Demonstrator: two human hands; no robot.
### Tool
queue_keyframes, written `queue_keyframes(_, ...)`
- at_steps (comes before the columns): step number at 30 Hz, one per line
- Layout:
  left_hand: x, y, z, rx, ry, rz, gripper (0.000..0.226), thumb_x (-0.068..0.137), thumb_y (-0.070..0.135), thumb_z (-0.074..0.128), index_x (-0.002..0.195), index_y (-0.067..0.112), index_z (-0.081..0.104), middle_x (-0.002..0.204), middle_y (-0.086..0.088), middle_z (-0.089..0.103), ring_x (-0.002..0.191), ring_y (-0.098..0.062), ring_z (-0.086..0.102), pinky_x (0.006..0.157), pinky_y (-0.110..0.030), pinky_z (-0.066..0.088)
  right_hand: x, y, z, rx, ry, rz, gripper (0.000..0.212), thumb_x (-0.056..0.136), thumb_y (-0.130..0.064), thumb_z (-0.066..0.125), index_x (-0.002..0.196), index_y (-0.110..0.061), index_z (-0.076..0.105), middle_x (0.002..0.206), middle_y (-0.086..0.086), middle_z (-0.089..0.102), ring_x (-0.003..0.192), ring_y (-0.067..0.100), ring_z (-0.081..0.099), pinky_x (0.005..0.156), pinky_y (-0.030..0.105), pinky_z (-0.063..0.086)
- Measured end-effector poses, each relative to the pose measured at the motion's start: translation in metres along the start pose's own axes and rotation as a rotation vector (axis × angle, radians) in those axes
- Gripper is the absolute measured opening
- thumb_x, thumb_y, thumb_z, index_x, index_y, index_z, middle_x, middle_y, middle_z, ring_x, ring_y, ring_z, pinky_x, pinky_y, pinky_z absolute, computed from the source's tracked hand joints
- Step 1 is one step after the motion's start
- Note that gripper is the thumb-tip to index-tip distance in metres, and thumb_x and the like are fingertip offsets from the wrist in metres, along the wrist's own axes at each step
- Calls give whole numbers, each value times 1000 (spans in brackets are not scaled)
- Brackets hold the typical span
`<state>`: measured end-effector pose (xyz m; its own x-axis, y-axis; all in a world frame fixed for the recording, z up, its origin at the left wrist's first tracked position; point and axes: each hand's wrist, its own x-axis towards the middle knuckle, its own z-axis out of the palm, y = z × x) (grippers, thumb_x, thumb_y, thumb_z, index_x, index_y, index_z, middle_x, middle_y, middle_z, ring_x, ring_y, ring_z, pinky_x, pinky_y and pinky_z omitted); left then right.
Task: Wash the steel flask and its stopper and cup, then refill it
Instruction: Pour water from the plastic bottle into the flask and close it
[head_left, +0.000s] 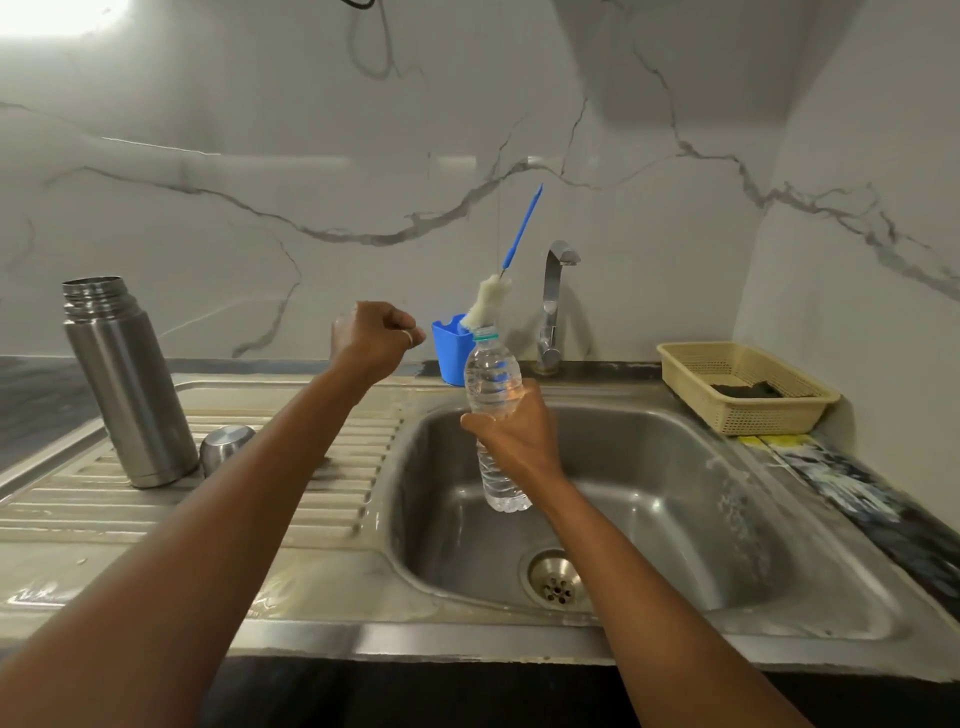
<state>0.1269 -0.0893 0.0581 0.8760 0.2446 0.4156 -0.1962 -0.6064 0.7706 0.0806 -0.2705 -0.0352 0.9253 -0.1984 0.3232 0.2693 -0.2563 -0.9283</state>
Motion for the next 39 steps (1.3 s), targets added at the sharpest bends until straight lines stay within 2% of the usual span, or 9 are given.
queue_keyframes(4,20,-39,-1,203,-89,15,17,87,25,81,99,14,79,98,0,74,96,-16,62,84,-25,46,6,5,5,-24,-2,4,42,62,-28,80,98,-16,63,79,-3,72,68,11,70,57,25,54)
queue_keyframes(10,46,-80,10,403,-173,67,3,90,14,76,92,14,77,91,1,70,92,-16,56,79,-28,43,16,14,8,-38,1,23,34,65,-26,81,94,-15,68,73,-4,73,60,5,68,48,15,46)
queue_keyframes(13,53,-92,21,525,-218,64,6,90,25,77,89,22,71,99,-1,70,94,-23,60,76,-34,48,18,16,8,-32,3,32,35,67,-25,83,96,-19,65,75,-6,73,61,3,67,48,14,47)
queue_keyframes(19,56,-107,35,778,-321,90,15,93,25,68,106,19,74,114,-7,71,103,-30,65,82,-40,54,19,18,9,-66,-5,15,32,67,-27,83,94,-19,66,73,-6,72,61,3,67,50,15,47)
queue_keyframes(23,58,-107,31,780,-375,38,21,92,22,62,108,18,75,115,-8,71,102,-31,65,85,-42,56,20,20,11,-81,-19,-1,33,64,-31,80,91,-17,68,71,-6,72,62,4,68,52,20,50)
queue_keyframes(27,56,-94,14,758,-314,41,24,95,20,54,108,19,75,110,-7,70,92,-27,62,74,-38,52,19,19,12,-78,-34,-4,32,64,-32,80,90,-17,69,72,-6,72,64,6,69,55,23,53)
queue_keyframes(31,42,-79,-1,746,-295,89,23,100,24,57,117,20,72,118,-5,69,99,-26,64,83,-40,56,14,14,12,-57,-56,-16,31,68,-28,82,93,-17,69,74,-4,73,65,7,70,52,19,50)
queue_keyframes(34,25,-69,-12,675,-255,127,27,100,28,62,126,21,68,123,-2,69,102,-22,64,77,-35,55,9,9,10,-36,-63,-32,29,70,-24,83,95,-15,70,76,-1,73,65,8,70,50,16,48)
queue_keyframes(39,-17,-54,-40,552,-4,81,32,100,34,60,129,22,66,125,-4,68,111,-28,62,87,-41,54,0,1,6,-22,-61,-48,25,70,-19,82,90,-10,70,72,3,73,61,13,70,51,22,50)
